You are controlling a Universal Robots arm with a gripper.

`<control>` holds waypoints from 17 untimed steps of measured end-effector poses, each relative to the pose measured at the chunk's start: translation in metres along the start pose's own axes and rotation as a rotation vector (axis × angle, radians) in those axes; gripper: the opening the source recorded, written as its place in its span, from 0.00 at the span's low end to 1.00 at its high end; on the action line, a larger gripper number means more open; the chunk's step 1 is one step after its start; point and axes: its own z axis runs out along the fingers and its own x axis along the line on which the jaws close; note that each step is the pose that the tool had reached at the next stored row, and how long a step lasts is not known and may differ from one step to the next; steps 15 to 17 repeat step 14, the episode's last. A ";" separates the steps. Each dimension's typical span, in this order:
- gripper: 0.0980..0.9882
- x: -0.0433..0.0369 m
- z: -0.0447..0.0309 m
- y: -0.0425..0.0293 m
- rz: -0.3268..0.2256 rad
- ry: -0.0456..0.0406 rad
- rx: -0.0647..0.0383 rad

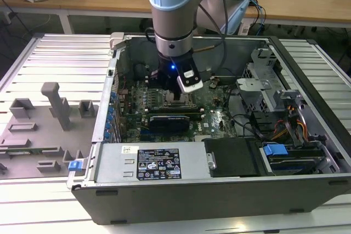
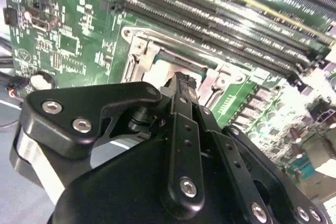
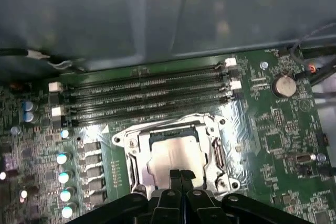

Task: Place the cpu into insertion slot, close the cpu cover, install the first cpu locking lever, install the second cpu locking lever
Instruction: 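Install the second cpu locking lever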

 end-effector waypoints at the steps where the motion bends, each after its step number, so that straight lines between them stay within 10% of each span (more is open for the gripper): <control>1: 0.01 0.0003 -0.0001 0.0024 0.000 -0.0007 0.005; 6: 0.01 0.0004 -0.0086 0.0088 -0.003 -0.0042 0.026; 17: 0.01 0.0004 -0.0086 0.0088 -0.003 -0.0043 0.027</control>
